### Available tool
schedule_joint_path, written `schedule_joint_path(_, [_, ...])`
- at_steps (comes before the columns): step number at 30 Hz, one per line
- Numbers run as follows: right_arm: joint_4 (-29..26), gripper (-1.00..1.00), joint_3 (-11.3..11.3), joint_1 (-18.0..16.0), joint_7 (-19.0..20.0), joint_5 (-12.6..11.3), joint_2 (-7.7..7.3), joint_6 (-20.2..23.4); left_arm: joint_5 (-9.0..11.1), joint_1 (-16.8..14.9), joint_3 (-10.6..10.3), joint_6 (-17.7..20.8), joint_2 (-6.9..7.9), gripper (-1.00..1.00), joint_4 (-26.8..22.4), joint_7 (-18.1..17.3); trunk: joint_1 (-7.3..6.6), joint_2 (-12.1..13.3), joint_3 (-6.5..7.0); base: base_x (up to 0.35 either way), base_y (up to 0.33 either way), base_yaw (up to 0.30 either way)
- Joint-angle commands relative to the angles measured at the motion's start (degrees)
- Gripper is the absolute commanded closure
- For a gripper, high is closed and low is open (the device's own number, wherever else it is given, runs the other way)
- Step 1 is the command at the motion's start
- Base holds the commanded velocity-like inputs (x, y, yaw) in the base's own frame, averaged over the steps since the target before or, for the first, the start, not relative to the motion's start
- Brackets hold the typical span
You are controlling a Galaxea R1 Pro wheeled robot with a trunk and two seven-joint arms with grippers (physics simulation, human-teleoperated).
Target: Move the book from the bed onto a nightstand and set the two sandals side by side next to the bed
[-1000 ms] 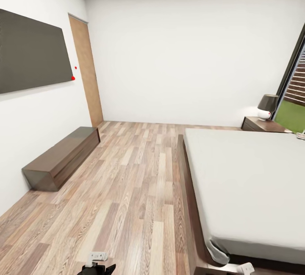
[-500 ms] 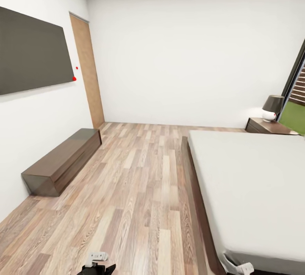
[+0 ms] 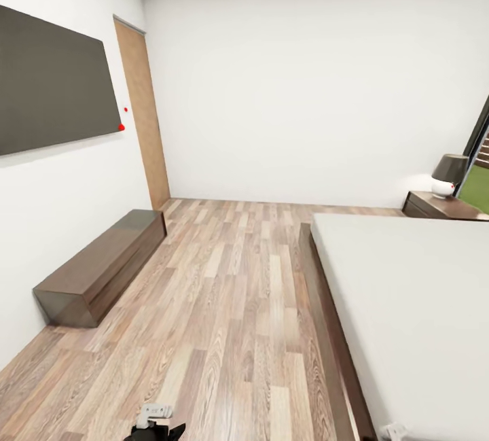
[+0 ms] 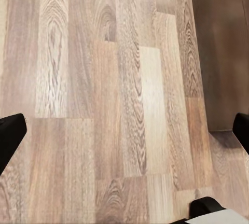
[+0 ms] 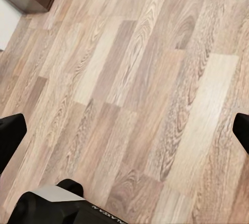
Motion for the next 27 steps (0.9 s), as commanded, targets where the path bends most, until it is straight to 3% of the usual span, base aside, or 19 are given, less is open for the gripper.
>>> schedule_joint_path(1, [0.00,-1.00,-0.46,-0.05,0.13,0.61,0.00,-0.32,0.50,-0.05,-0.48,-0.20,0.01,-1.00,0.06,-0.18,0.04,-0.06,-0.08,0.262,0.217,0.000])
schedule_joint_path(9, [0.00,-1.00,-0.46,-0.05,0.12,0.61,-0.01,-0.32,0.57,-0.05,-0.47,-0.20,0.04,-1.00,0.06,-0.18,0.04,-0.06,-0.08,0.292,0.154,0.000])
schedule_joint_path(27, [0.00,-1.00,-0.46,-0.05,0.12,0.61,0.02,-0.32,0.59,-0.05,-0.47,-0.20,0.10,-1.00,0.06,-0.18,0.04,-0.06,-0.08,0.325,0.008,0.000])
